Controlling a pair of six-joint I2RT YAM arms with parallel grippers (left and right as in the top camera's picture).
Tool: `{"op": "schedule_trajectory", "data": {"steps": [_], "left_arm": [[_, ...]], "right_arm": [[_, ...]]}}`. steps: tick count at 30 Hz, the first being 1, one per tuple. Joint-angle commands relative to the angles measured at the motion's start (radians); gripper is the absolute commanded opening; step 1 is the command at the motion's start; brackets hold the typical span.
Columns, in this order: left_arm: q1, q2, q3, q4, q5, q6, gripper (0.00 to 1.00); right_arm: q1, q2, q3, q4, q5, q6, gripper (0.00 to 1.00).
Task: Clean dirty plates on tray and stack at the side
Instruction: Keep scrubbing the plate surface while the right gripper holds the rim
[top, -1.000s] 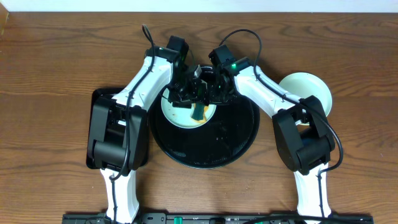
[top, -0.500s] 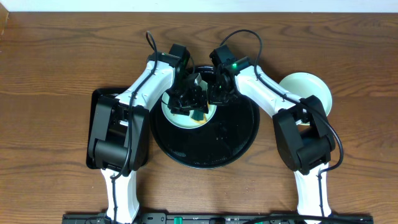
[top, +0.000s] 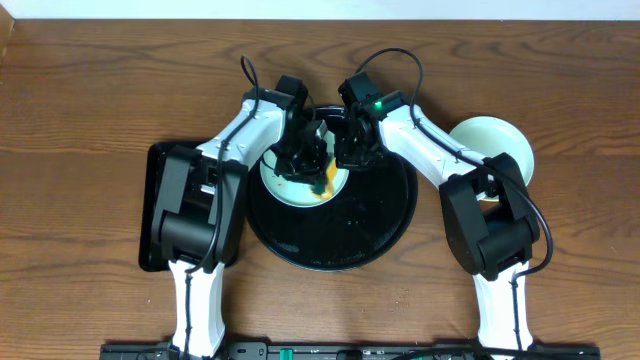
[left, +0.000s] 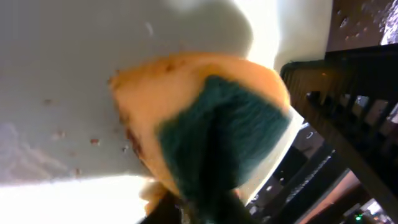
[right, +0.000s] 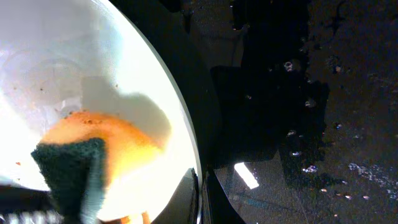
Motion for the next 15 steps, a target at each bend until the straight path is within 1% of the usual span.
{"op": "schedule_trajectory", "data": {"steps": [1, 6, 12, 15], "left_arm": [[-0.006, 0.029, -0.005, 0.014, -0.037, -0.023, 0.07], [-0.006, 0.029, -0.005, -0.006, -0.174, -0.028, 0.08], [-0.006, 0.029, -0.005, -0.081, -0.419, -0.056, 0.07], [-0.006, 0.029, -0.005, -0.111, -0.495, -0.067, 0.07]], "right_arm": [[-0.007, 0.020, -0.010, -0.018, 0.005, -0.007, 0.01], [-0.007, 0.020, -0.010, -0.022, 0.005, -0.007, 0.01], [-0.007, 0.020, -0.010, -0.021, 0.006, -0.003, 0.01], [-0.007, 0.020, -0.010, -0.020, 0.006, -0.003, 0.01]]}}
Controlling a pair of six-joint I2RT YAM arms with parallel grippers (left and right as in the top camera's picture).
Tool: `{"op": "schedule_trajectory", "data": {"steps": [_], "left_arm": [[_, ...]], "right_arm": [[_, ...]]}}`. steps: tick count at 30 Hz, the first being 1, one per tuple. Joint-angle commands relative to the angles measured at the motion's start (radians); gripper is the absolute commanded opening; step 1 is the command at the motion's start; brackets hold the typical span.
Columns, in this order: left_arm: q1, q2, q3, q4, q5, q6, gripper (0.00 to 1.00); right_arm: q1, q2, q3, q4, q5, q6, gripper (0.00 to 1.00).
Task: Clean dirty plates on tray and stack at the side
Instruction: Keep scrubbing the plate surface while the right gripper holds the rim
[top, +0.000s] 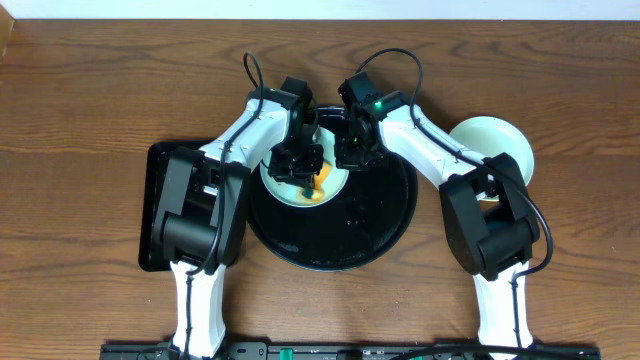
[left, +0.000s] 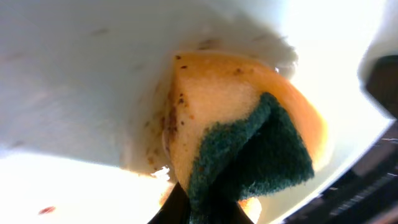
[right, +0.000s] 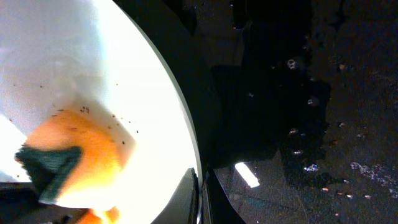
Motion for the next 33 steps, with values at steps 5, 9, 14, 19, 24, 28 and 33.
{"op": "schedule_trajectory", "data": {"steps": [5, 9, 14, 19, 24, 28, 33], "left_arm": [[0.012, 0.031, -0.021, -0.059, -0.362, -0.060, 0.07], [0.012, 0.031, -0.021, -0.093, -0.462, -0.101, 0.07], [0.012, 0.031, -0.021, -0.119, -0.574, -0.173, 0.07], [0.012, 0.031, -0.021, -0.069, -0.634, -0.234, 0.07], [0.008, 0.030, -0.017, 0.015, -0.632, -0.234, 0.07], [-0.011, 0.030, 0.028, 0.018, -0.589, -0.206, 0.07], [-0.055, 0.016, 0.108, -0.008, -0.584, -0.180, 0.07]], "right_arm": [[-0.008, 0.020, -0.010, -0.015, 0.008, -0.003, 0.01], [-0.008, 0.020, -0.010, -0.015, 0.008, -0.003, 0.01], [-0.008, 0.020, -0.010, -0.015, 0.007, -0.003, 0.01], [-0.009, 0.020, -0.010, -0.015, 0.008, -0.003, 0.01], [-0.009, 0.020, -0.010, -0.017, 0.007, -0.003, 0.01], [-0.009, 0.020, -0.010, -0.012, 0.007, -0.003, 0.01], [-0.009, 0.020, -0.010, 0.013, 0.008, -0.003, 0.01]]}}
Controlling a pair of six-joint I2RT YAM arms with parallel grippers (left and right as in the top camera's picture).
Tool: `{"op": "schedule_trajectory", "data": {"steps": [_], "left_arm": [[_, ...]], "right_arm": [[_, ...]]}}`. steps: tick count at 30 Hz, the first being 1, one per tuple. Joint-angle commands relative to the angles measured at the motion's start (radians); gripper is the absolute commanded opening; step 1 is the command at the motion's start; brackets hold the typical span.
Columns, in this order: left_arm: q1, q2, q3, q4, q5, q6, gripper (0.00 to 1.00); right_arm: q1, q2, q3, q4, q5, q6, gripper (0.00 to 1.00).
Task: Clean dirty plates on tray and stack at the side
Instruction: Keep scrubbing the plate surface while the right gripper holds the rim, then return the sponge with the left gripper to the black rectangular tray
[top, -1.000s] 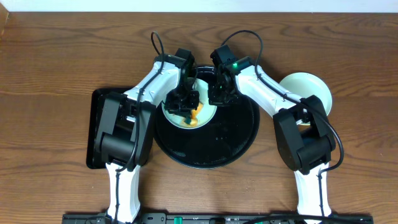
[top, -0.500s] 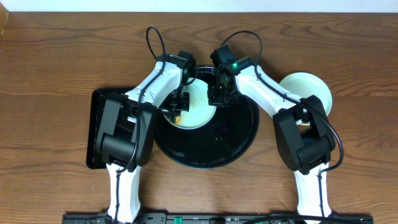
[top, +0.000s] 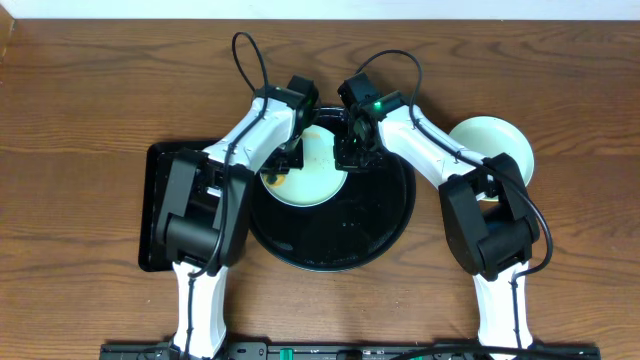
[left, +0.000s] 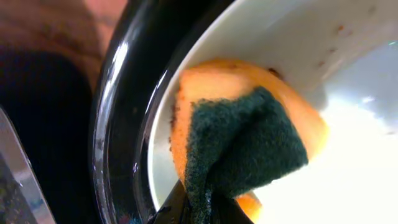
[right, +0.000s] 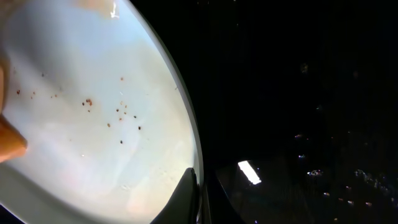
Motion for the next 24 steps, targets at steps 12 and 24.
{"op": "schedule_trajectory", "data": {"steps": [12, 24], "left_arm": [[-0.065, -0.075, 0.122, -0.059, -0.174, 0.027, 0.07], [0.033, -0.122, 0.122, -0.119, -0.251, 0.001, 0.08]], "right_arm": [[-0.009, 0.020, -0.009, 0.023, 0.031, -0.004, 0.01], [-0.009, 0.020, -0.008, 0.035, 0.025, -0.005, 0.08]]}}
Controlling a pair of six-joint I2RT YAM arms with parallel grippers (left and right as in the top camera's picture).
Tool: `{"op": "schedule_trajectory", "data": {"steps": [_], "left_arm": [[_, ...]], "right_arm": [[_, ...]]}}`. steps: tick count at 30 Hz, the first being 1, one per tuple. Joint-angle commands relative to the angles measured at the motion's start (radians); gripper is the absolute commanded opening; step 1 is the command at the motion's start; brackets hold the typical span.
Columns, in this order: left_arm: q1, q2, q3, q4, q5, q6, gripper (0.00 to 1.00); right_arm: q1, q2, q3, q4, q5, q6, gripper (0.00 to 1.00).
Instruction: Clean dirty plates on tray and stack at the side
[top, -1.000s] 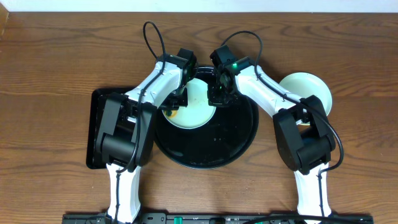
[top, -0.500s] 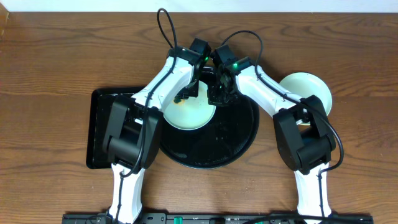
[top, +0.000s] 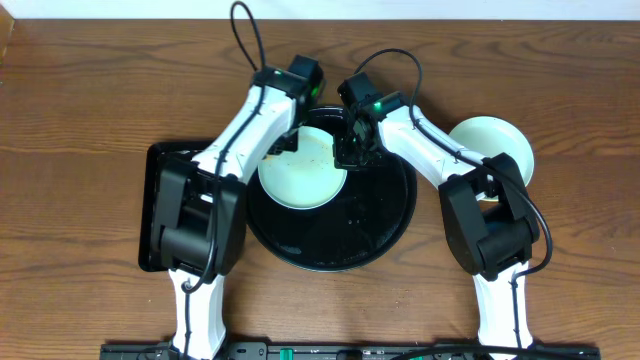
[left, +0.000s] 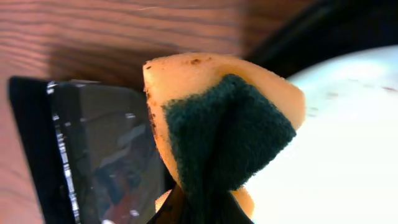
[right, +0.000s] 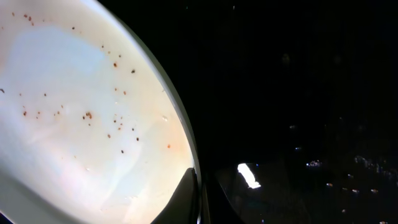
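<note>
A pale plate (top: 305, 172) flecked with brown crumbs (right: 87, 116) lies in the round black tray (top: 335, 235). My right gripper (top: 349, 152) is shut on the plate's right rim (right: 194, 186), one finger on top and one beneath. In my left gripper (top: 283, 146), which is shut, sits an orange sponge (left: 217, 118) with a green scouring side. The sponge hangs lifted off the plate, over its far left edge (left: 336, 124). A second pale plate (top: 497, 146) rests on the table at the right.
A black rectangular tray (top: 158, 215) lies left of the round one, its glossy corner (left: 93, 149) under the sponge. Water drops speckle the round tray's floor (right: 298, 155). Both arms crowd the far side of the round tray. Wooden table (top: 90, 90) surrounds everything.
My left gripper has moved from the plate's left rim, where the sponge touched it, to a raised spot off the plate's far left edge. The right gripper still pinches the rim.
The sponge first pressed on the plate near my right gripper's side, then on the middle, then at the left rim, while the right gripper held the rim throughout. Now the sponge is lifted off and crumbs remain scattered on the plate.
</note>
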Motion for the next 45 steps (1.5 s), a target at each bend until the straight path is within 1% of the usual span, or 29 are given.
{"op": "schedule_trajectory", "data": {"steps": [1, 2, 3, 5, 6, 7, 8, 10, 11, 16, 18, 20, 21, 25, 26, 35, 38, 45], "left_arm": [[0.041, -0.072, 0.017, -0.035, -0.082, -0.012, 0.07], [0.050, -0.077, 0.017, -0.047, -0.088, -0.012, 0.08], [0.064, -0.082, 0.017, -0.061, -0.089, -0.012, 0.08], [0.089, -0.086, 0.017, -0.086, -0.089, -0.012, 0.08], [0.105, -0.087, 0.017, -0.100, -0.088, -0.013, 0.08], [0.116, -0.087, 0.016, -0.108, -0.088, -0.013, 0.08], [0.131, -0.087, 0.016, -0.120, -0.088, -0.012, 0.08], [0.156, -0.087, 0.016, -0.137, -0.088, -0.012, 0.08], [0.167, -0.087, 0.016, -0.142, -0.088, -0.012, 0.08], [0.203, -0.087, 0.016, -0.156, -0.087, -0.013, 0.08], [0.206, -0.087, 0.016, -0.156, -0.086, -0.013, 0.08], [0.206, -0.087, 0.016, -0.156, -0.087, -0.012, 0.08], [0.206, -0.087, 0.016, -0.158, -0.087, -0.012, 0.08], [0.206, -0.087, 0.016, -0.177, -0.087, -0.013, 0.09], [0.206, -0.087, 0.016, -0.183, -0.087, -0.013, 0.09], [0.206, -0.087, 0.016, -0.198, -0.084, -0.013, 0.09], [0.206, -0.087, 0.016, -0.197, -0.084, -0.013, 0.09], [0.206, -0.087, 0.016, -0.187, -0.084, -0.013, 0.12]], "right_arm": [[-0.008, 0.020, -0.005, 0.010, 0.016, -0.004, 0.25], [-0.008, 0.020, -0.005, 0.012, 0.003, -0.004, 0.35], [-0.008, 0.020, -0.005, 0.016, -0.014, -0.004, 0.43], [-0.008, 0.020, -0.005, 0.024, -0.046, -0.004, 0.50], [-0.008, 0.020, -0.005, 0.029, -0.065, -0.003, 0.58], [-0.008, 0.020, -0.005, 0.034, -0.085, -0.004, 0.59], [-0.007, 0.020, -0.005, 0.041, -0.108, -0.004, 0.56], [-0.003, 0.020, -0.006, 0.050, -0.137, 0.011, 0.39], [0.000, 0.020, -0.005, 0.055, -0.141, 0.018, 0.37], [0.024, 0.020, -0.006, 0.080, -0.128, 0.044, 0.37], [0.026, 0.020, -0.006, 0.084, -0.126, 0.053, 0.35], [0.026, 0.020, -0.006, 0.085, -0.127, 0.064, 0.23], [0.026, 0.020, -0.006, 0.087, -0.126, 0.064, 0.18], [0.027, 0.020, -0.008, 0.096, -0.123, 0.071, 0.07], [0.027, 0.020, -0.011, 0.102, -0.123, 0.071, 0.02], [0.013, 0.013, -0.014, 0.088, -0.018, 0.025, 0.02], [-0.001, -0.024, -0.011, 0.042, 0.081, 0.012, 0.01], [-0.032, -0.217, 0.002, -0.072, 0.395, -0.063, 0.02]]}}
